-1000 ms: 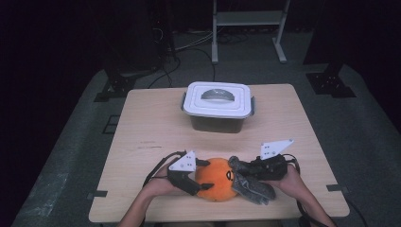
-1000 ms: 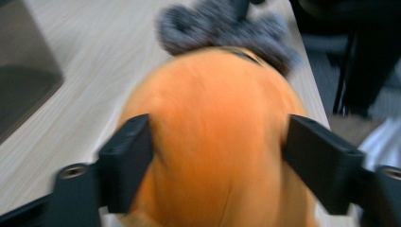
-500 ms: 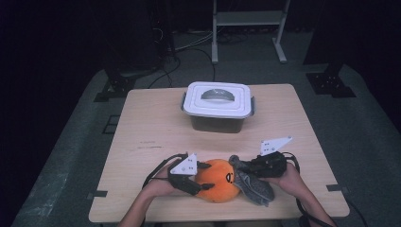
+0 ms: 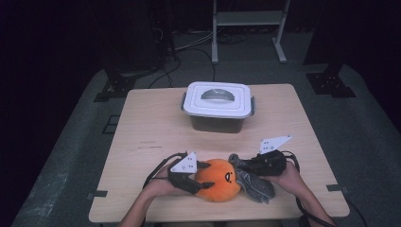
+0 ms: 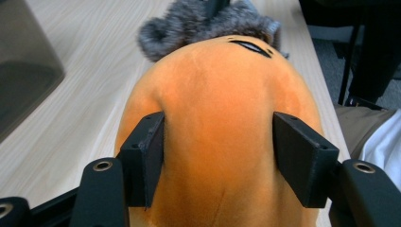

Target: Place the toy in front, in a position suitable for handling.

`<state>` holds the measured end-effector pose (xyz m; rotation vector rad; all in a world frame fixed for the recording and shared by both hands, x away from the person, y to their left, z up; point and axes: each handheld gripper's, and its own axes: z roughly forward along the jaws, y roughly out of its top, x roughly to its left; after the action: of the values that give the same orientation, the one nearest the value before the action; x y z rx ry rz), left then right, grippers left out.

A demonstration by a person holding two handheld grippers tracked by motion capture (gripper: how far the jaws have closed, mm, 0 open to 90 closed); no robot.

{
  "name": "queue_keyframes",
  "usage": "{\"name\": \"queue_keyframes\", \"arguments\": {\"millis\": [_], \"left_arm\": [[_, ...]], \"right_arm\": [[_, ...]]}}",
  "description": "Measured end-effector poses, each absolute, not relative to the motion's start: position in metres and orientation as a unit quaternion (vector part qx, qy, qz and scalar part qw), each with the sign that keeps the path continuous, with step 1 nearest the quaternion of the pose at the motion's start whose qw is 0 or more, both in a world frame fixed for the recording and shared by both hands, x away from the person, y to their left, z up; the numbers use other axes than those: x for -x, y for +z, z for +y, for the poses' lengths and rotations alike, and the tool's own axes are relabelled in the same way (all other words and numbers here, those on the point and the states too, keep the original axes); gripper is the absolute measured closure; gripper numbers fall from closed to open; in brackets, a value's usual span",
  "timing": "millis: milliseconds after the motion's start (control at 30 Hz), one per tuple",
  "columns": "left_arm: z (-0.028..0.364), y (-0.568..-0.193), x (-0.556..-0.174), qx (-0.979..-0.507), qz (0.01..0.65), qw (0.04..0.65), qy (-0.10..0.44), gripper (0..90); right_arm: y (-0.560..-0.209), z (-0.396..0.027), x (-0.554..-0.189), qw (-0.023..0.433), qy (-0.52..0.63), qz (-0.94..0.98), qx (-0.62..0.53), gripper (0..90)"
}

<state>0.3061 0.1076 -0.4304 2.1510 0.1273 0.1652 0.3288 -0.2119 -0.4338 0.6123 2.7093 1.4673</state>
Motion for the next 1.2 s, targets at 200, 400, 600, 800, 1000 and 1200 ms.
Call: {"name": "queue_keyframes", "arguments": {"millis": [200, 400, 600, 800, 1000, 1200], "left_arm": [[0.111, -0.433, -0.313, -0.875, 0.094, 0.471, 0.061, 37.5], [0.11, -0.433, -0.315, -0.873, 0.114, 0.471, 0.061, 37.4], [0.111, -0.428, -0.314, -0.864, 0.104, 0.491, 0.04, 33.0], [0.111, -0.427, -0.312, -0.863, 0.094, 0.495, 0.03, 31.1], [0.11, -0.431, -0.315, -0.868, 0.118, 0.48, 0.043, 38.2], [0.107, -0.432, -0.315, -0.864, 0.135, 0.482, 0.046, 39.3]], "right_arm": [[-0.424, -0.218, -0.32, 0.0, 0.494, 0.849, -0.186, 76.3], [-0.419, -0.199, -0.31, 0.002, 0.499, 0.855, -0.141, 76.2], [-0.427, -0.204, -0.313, 0.009, 0.483, 0.862, -0.152, 76.3], [-0.431, -0.209, -0.317, 0.016, 0.473, 0.866, -0.164, 76.2], [-0.419, -0.205, -0.312, 0.028, 0.485, 0.861, -0.152, 76.3], [-0.416, -0.194, -0.306, 0.025, 0.492, 0.862, -0.122, 76.3]]}}
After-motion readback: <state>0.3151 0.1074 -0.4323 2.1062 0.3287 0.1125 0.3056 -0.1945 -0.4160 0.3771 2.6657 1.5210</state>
